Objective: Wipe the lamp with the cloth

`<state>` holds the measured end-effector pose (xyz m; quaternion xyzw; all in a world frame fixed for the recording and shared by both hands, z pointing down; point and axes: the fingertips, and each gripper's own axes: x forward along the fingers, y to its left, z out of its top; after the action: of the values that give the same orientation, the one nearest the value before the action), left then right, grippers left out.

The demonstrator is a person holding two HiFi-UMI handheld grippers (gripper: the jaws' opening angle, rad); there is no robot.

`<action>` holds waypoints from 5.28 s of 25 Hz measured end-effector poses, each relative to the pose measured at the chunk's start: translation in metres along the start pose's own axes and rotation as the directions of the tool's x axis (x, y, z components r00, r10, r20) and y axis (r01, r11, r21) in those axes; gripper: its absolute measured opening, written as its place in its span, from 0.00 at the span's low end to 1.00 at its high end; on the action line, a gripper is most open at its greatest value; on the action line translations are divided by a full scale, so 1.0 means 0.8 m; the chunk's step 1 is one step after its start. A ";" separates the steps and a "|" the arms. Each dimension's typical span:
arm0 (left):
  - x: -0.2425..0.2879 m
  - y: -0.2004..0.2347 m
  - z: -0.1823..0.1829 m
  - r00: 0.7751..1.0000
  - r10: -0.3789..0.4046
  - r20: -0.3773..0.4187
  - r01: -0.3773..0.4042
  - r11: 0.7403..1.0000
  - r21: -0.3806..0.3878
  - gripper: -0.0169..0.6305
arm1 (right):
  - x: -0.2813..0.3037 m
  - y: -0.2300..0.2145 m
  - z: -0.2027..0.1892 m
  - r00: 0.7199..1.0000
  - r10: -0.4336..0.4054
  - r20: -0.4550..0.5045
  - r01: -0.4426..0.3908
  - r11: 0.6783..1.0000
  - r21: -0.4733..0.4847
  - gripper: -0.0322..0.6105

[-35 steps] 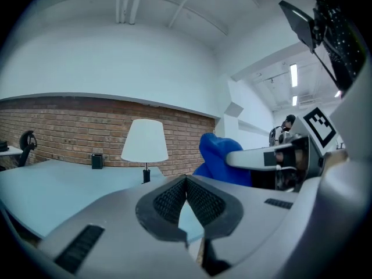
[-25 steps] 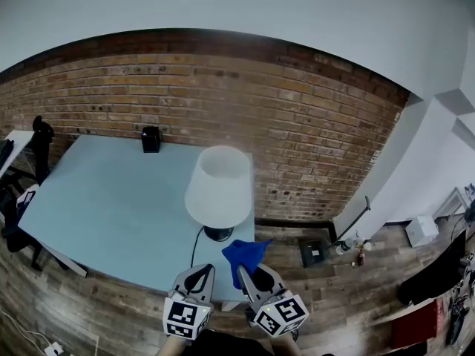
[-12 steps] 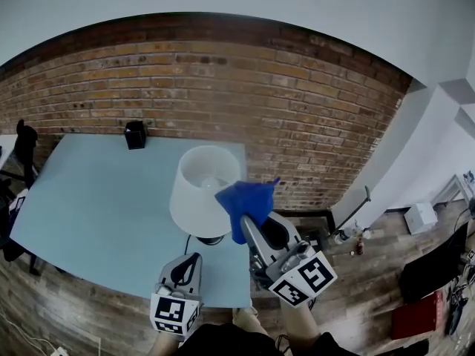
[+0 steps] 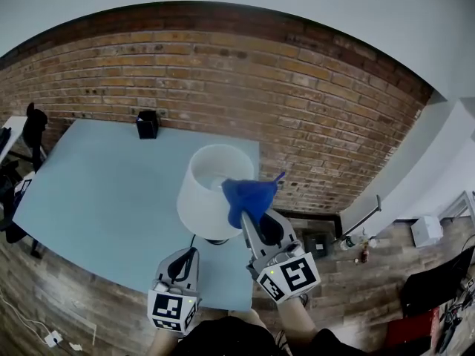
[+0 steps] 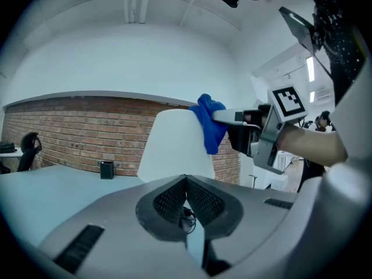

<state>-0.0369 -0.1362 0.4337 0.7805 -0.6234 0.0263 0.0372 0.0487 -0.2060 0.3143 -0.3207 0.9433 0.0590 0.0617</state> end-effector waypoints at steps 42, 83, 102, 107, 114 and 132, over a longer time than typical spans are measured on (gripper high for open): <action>0.068 0.106 0.031 0.978 0.204 -0.029 -0.199 0.971 0.129 0.04 | 0.046 -0.117 -0.007 0.997 0.004 -0.074 0.008 0.987 0.162 0.15; 0.152 0.191 0.097 0.958 0.288 -0.016 -0.279 0.941 0.190 0.04 | 0.171 -0.141 0.005 0.752 0.648 -0.118 -0.571 0.730 0.375 0.15; 0.145 0.200 0.058 0.936 0.346 -0.072 -0.331 0.929 0.164 0.04 | 0.201 -0.173 -0.153 0.635 0.694 -0.338 -0.503 0.704 0.501 0.15; 0.139 0.208 0.076 0.931 0.363 -0.042 -0.351 0.919 0.180 0.04 | 0.235 -0.153 -0.063 0.584 0.781 -0.223 -0.657 0.616 0.436 0.15; 0.120 0.210 0.106 0.917 0.399 0.018 -0.396 0.901 0.175 0.04 | 0.256 -0.094 0.050 0.324 0.943 -0.077 -0.874 0.330 0.356 0.15; 0.074 0.199 0.100 0.875 0.485 -0.002 -0.476 0.859 0.188 0.04 | 0.254 0.008 -0.005 -0.275 0.918 -0.287 -0.900 -0.140 0.414 0.15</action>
<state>-0.1794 -0.2357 0.3633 0.5997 -0.7921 0.1106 -0.0262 -0.1155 -0.3229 0.2874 0.5047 0.8270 -0.0178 -0.2470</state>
